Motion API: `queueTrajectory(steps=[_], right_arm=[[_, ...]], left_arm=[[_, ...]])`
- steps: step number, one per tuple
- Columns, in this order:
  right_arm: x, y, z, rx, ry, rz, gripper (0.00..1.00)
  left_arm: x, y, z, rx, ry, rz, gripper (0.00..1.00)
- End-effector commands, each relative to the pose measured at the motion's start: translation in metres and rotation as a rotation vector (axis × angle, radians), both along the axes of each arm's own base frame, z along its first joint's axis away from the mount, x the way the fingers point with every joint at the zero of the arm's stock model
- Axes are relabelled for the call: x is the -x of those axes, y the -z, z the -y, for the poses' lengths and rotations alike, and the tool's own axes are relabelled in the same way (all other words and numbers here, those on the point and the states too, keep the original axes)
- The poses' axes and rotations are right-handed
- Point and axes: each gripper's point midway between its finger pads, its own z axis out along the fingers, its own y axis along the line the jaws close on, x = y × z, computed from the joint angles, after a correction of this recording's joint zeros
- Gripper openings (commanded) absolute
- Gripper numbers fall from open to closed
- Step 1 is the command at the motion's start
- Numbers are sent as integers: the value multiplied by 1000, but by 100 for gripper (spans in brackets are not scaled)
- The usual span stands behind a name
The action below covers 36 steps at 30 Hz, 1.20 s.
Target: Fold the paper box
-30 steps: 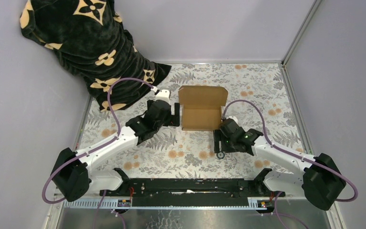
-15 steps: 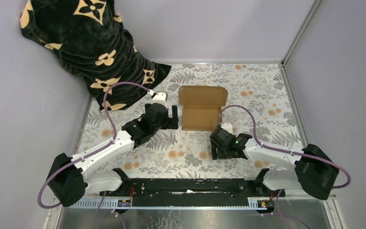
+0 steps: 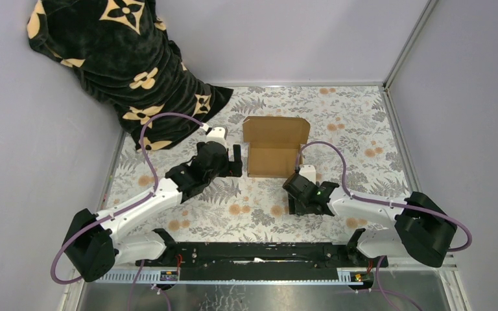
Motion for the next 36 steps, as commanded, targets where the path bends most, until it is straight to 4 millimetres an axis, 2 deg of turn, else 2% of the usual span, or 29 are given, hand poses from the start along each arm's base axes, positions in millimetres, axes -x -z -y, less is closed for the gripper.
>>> queueTrajectory(steps=[1, 11, 21, 36], right_arm=[[7, 13, -4, 2, 4, -31, 64], [19, 18, -8, 16, -7, -48, 60], [32, 28, 0, 23, 6, -74, 55], [46, 29, 3, 36, 6, -92, 57]], left_arm=[[1, -7, 1, 22, 5, 18, 99], [2, -6, 1, 25, 9, 18, 99], [2, -7, 2, 29, 11, 20, 99], [2, -7, 4, 34, 20, 19, 99]])
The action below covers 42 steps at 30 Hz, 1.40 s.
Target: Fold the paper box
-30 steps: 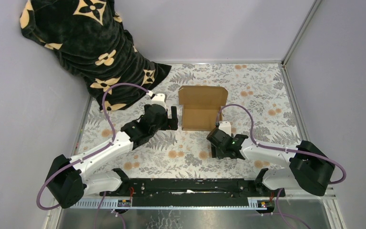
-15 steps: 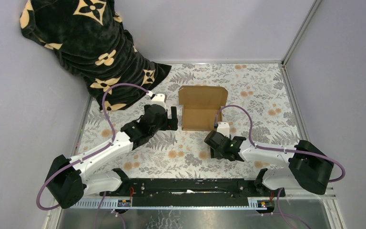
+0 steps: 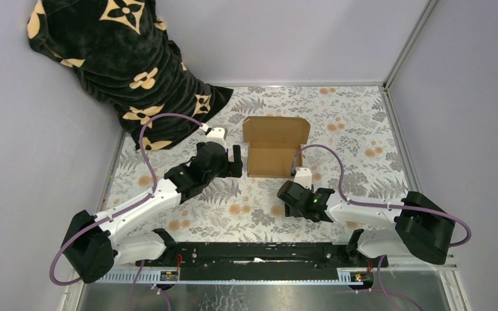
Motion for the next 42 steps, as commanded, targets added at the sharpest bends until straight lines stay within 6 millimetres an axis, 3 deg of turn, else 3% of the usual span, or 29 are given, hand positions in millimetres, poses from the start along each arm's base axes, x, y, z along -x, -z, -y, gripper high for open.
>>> queueTrajectory(steps=[1, 14, 42], right_arm=[[44, 29, 22, 63, 13, -177, 57], [52, 32, 22, 71, 7, -193, 53], [66, 36, 21, 112, -6, -212, 57]], left_arm=[[-1, -5, 4, 23, 10, 17, 99], [-1, -6, 5, 22, 17, 19, 99], [0, -3, 6, 27, 18, 15, 99]])
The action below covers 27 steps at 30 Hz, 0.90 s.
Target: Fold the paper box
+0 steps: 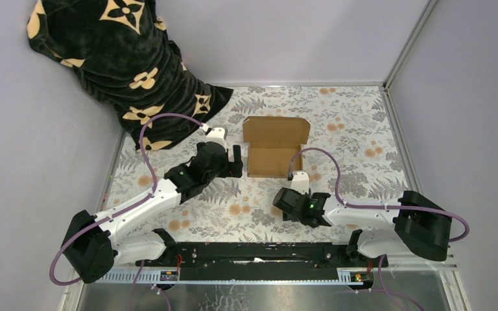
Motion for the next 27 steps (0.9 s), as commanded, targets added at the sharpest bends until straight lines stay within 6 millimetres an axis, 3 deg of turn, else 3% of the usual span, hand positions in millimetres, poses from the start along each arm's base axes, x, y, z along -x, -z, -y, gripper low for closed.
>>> queueTrajectory(steps=[1, 14, 27], right_arm=[[54, 34, 29, 101, 6, -232, 57], [59, 37, 28, 117, 0, -237, 52], [49, 35, 18, 123, -19, -204, 46]], left_arm=[[0, -3, 4, 25, 12, 17, 99], [1, -1, 3, 27, 12, 17, 99], [2, 0, 2, 19, 11, 16, 99]])
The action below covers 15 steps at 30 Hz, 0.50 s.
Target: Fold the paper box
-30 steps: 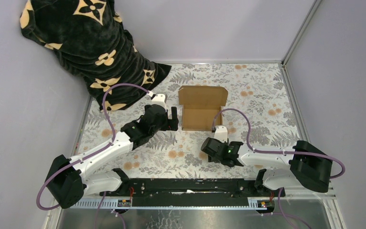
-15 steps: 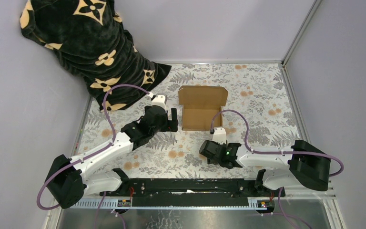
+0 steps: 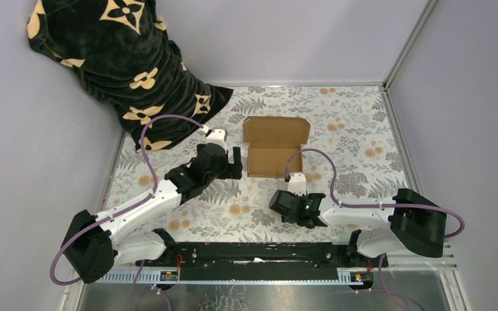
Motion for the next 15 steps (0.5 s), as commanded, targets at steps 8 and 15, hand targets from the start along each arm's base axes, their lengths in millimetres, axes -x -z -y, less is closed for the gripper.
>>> queueTrajectory(steps=[8, 15], right_arm=[[28, 34, 12, 134, -45, -163, 46], [12, 46, 0, 113, -57, -166, 45]], left_arm=[[-1, -6, 3, 23, 6, 28, 99], [-2, -8, 2, 24, 3, 31, 99]])
